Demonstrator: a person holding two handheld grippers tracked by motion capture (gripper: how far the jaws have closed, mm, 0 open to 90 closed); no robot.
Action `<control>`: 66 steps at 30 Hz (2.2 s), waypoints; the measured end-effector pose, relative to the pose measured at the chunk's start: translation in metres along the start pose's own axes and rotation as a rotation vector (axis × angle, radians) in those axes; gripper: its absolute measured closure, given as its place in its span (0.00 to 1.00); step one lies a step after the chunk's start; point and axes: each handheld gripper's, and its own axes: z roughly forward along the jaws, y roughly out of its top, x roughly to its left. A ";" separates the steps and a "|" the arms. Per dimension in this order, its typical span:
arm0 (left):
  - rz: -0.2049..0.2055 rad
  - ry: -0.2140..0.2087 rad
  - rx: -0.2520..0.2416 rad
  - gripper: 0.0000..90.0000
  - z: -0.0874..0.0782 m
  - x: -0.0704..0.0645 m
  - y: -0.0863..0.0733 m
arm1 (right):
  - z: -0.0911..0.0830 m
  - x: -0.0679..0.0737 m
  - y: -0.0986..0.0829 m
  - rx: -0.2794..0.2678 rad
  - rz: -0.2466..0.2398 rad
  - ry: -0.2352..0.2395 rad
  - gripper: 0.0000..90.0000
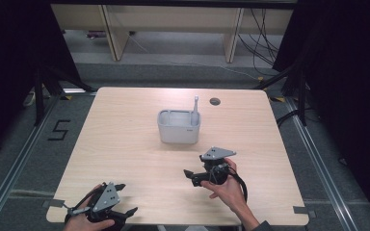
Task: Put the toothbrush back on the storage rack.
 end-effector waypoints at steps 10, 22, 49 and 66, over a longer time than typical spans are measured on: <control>-0.003 -0.002 0.002 0.16 0.000 0.000 0.000 | -0.009 0.005 -0.011 0.010 0.047 0.014 0.20; 0.011 0.000 0.007 0.16 0.000 0.000 0.000 | -0.018 0.009 -0.021 0.013 0.040 0.013 0.20; 0.010 0.009 0.006 0.16 -0.001 0.000 0.000 | -0.041 0.003 -0.044 0.027 0.065 -0.022 0.19; -0.004 0.002 0.006 0.16 0.000 0.000 0.000 | -0.055 0.001 -0.061 0.062 -0.015 -0.041 0.19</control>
